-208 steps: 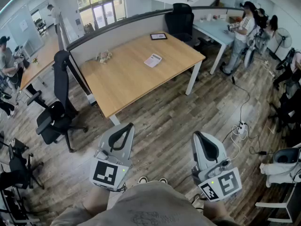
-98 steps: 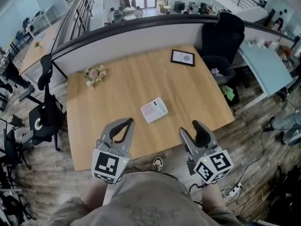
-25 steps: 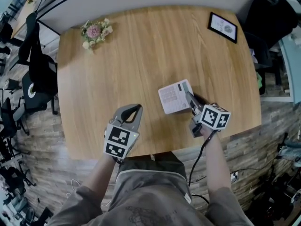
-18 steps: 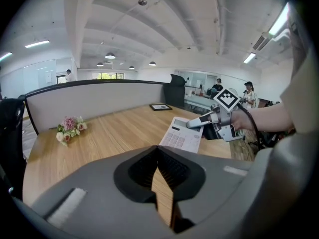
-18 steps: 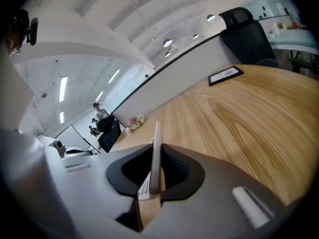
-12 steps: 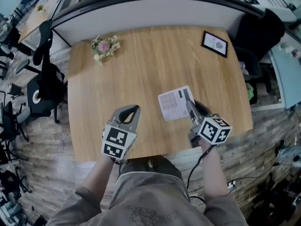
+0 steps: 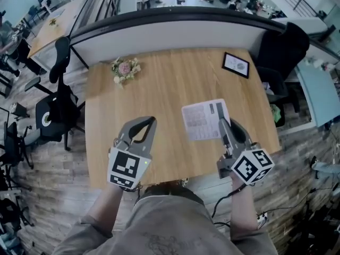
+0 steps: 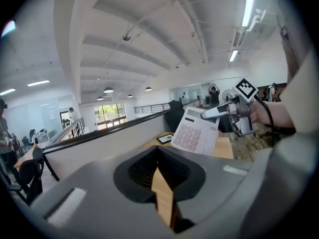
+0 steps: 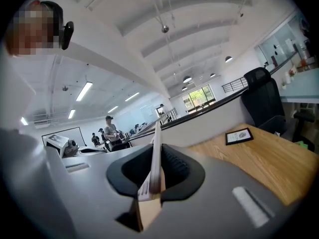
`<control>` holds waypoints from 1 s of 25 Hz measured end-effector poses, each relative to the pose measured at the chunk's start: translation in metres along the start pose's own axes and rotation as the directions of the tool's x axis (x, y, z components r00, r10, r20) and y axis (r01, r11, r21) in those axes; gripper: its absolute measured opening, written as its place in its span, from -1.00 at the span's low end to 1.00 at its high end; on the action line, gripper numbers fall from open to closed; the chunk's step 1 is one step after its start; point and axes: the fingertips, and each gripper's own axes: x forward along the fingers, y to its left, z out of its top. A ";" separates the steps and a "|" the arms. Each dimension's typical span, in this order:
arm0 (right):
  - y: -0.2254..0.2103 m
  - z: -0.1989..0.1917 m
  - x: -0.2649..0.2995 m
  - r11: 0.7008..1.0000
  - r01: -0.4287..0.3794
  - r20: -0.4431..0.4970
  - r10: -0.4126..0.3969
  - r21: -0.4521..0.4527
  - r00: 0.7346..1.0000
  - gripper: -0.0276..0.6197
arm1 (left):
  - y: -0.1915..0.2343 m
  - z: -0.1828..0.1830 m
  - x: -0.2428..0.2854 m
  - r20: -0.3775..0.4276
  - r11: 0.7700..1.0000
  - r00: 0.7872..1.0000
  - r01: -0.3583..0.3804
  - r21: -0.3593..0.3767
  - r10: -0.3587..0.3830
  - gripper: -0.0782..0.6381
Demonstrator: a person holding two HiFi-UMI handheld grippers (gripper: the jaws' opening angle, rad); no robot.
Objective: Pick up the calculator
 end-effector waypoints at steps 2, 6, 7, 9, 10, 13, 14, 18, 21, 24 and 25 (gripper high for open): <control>0.013 0.011 -0.012 1.000 0.000 0.032 0.000 -0.011 0.999 -0.74 | 0.000 0.013 -0.011 0.028 1.000 1.000 -0.008 0.022 0.008 -0.78; 0.037 0.026 -0.034 1.000 -0.006 0.077 0.008 -0.030 0.997 -0.74 | -0.002 0.027 -0.031 0.059 0.999 0.998 -0.014 0.035 0.012 -0.78; 0.042 0.028 -0.040 0.999 -0.008 0.086 0.011 -0.033 0.996 -0.74 | -0.004 0.030 -0.035 0.063 0.999 0.998 -0.012 0.036 0.009 -0.78; 0.051 0.031 -0.053 0.999 -0.012 0.099 0.016 -0.036 0.995 -0.74 | -0.010 0.034 -0.043 0.067 0.999 0.998 -0.004 0.041 0.002 -0.78; 0.055 0.032 -0.059 0.999 -0.013 0.101 0.017 -0.037 0.995 -0.74 | -0.014 0.035 -0.048 0.067 0.999 0.998 0.000 0.044 -0.003 -0.78; 0.064 0.029 -0.075 0.999 -0.012 0.097 0.016 -0.042 0.995 -0.74 | -0.024 0.039 -0.061 0.071 0.998 0.997 0.010 0.054 -0.014 -0.78; 0.065 0.027 -0.079 0.999 -0.010 0.092 0.014 -0.046 0.996 -0.74 | -0.027 0.039 -0.064 0.073 0.998 0.997 0.013 0.057 -0.017 -0.78; 0.067 0.014 -0.093 0.999 -0.005 0.062 0.008 -0.048 0.998 -0.74 | -0.036 0.035 -0.072 0.066 0.999 0.998 0.020 0.050 -0.023 -0.78; 0.068 0.008 -0.097 1.000 -0.001 0.055 0.002 -0.026 0.998 -0.74 | -0.037 0.032 -0.077 0.058 0.999 0.998 0.017 0.042 -0.019 -0.78; 0.070 0.005 -0.096 1.000 -0.005 0.053 0.005 -0.014 0.999 -0.74 | -0.035 0.032 -0.079 0.059 0.999 0.998 0.018 0.047 -0.020 -0.78; 0.071 0.005 -0.095 1.000 -0.007 0.051 0.007 -0.015 0.999 -0.74 | -0.035 0.033 -0.079 0.061 0.999 0.998 0.018 0.050 -0.021 -0.78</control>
